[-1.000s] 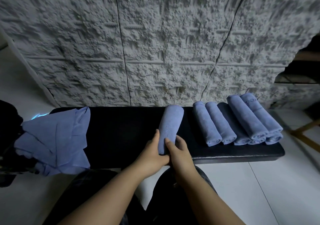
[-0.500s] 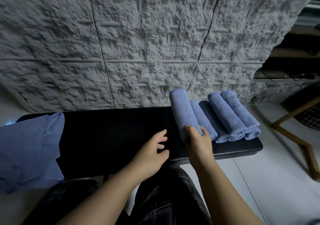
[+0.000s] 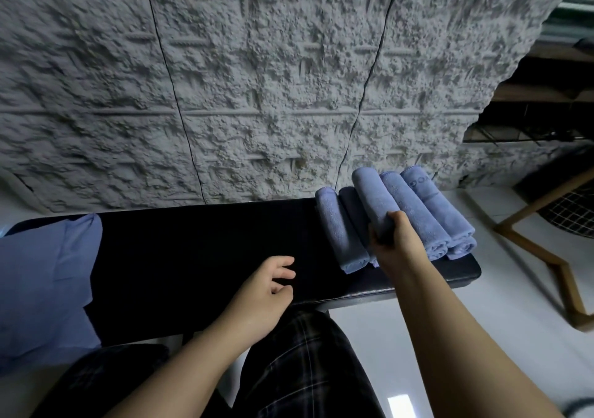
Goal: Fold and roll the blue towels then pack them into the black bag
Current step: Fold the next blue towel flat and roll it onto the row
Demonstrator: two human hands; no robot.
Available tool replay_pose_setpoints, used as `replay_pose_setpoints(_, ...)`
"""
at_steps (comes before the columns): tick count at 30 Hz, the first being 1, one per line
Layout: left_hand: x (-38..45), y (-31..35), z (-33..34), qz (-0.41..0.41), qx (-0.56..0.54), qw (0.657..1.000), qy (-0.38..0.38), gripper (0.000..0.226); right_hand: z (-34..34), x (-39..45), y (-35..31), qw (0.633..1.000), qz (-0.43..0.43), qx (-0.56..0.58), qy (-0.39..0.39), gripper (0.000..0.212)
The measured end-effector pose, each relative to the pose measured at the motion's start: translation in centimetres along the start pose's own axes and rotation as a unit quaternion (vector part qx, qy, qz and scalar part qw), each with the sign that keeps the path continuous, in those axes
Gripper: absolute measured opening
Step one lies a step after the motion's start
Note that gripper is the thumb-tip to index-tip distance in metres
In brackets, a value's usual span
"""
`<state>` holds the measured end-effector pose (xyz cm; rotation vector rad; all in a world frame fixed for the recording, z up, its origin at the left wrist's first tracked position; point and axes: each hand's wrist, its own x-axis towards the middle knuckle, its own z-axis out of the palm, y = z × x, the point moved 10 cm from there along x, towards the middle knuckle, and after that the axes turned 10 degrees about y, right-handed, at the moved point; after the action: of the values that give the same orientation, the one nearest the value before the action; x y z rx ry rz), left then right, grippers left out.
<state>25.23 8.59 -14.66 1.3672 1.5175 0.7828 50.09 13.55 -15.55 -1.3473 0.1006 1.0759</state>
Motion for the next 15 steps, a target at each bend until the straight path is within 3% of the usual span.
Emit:
replay_pose_setpoints(8,-0.1,-0.3,0.1,0.006,0.007,1.000,-0.006,0.041,-2.9,1.6,-0.6,0.980,-0.085,-0.114,0.137,0.028)
replay_pose_setpoints(11,-0.1,-0.6,-0.2,0.005,0.008,1.000,-0.002,0.041,-4.3,2.6,0.1,0.966,-0.088,-0.152,0.191,0.057)
replay_pose_setpoints(15,0.1,-1.7,-0.8,-0.005,0.002,1.000,0.014,0.040,-5.1,2.1,0.6,0.959,-0.108,-0.170,0.201,0.113)
